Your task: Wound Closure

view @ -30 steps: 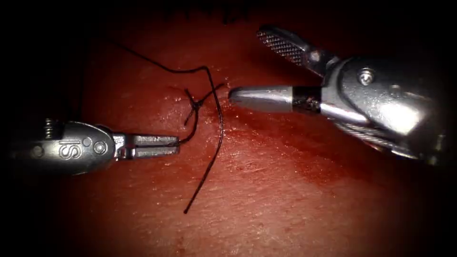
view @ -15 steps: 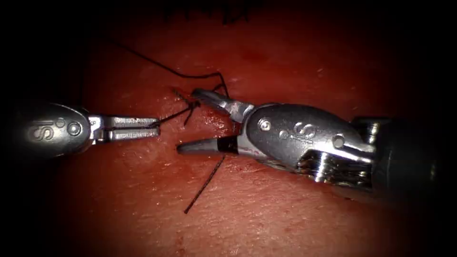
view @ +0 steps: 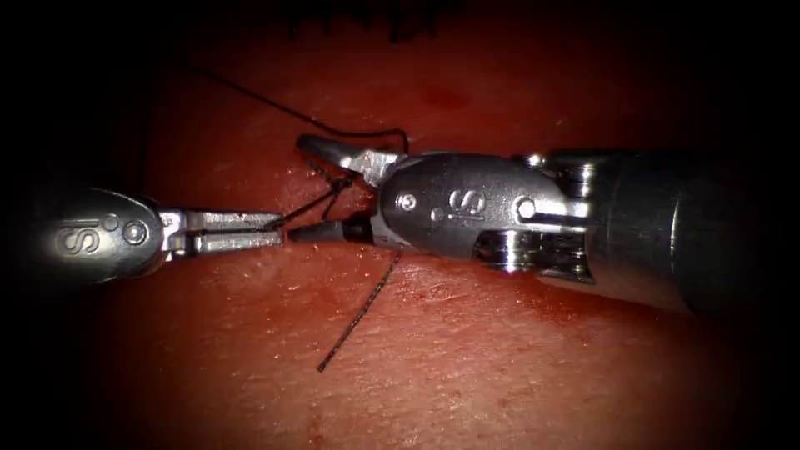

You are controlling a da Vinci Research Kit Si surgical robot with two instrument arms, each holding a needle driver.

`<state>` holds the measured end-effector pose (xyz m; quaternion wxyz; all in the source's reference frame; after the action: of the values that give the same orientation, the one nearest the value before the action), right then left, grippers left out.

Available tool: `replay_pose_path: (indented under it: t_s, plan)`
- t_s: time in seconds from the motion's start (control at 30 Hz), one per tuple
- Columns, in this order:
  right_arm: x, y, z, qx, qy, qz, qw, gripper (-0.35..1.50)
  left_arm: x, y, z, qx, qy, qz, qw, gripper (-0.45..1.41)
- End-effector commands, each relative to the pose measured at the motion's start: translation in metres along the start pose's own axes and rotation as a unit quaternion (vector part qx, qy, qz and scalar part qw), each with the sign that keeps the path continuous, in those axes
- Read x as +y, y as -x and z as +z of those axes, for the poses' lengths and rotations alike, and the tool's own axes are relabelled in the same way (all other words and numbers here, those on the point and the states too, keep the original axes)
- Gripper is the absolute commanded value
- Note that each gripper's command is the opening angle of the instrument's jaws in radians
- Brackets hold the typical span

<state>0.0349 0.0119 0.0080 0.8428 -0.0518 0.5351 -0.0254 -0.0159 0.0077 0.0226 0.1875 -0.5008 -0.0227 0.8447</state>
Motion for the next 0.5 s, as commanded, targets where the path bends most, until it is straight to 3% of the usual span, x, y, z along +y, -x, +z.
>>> replay_pose_path:
  t_s: [0.03, 0.5]
  plan:
    - [-0.0003, -0.0002, 0.0013, 0.001, -0.001, -0.013, 1.0, 1.11, 0.0001, 0.0002, 0.0007, 0.0, 0.001, -0.002, 1.0, -0.45]
    - [-0.002, 0.0008, 0.0047, -0.01, 0.006, -0.042, 0.999, 1.2, 0.0002, 0.0, 0.0007, -0.008, 0.004, -0.02, 1.0, -0.45]
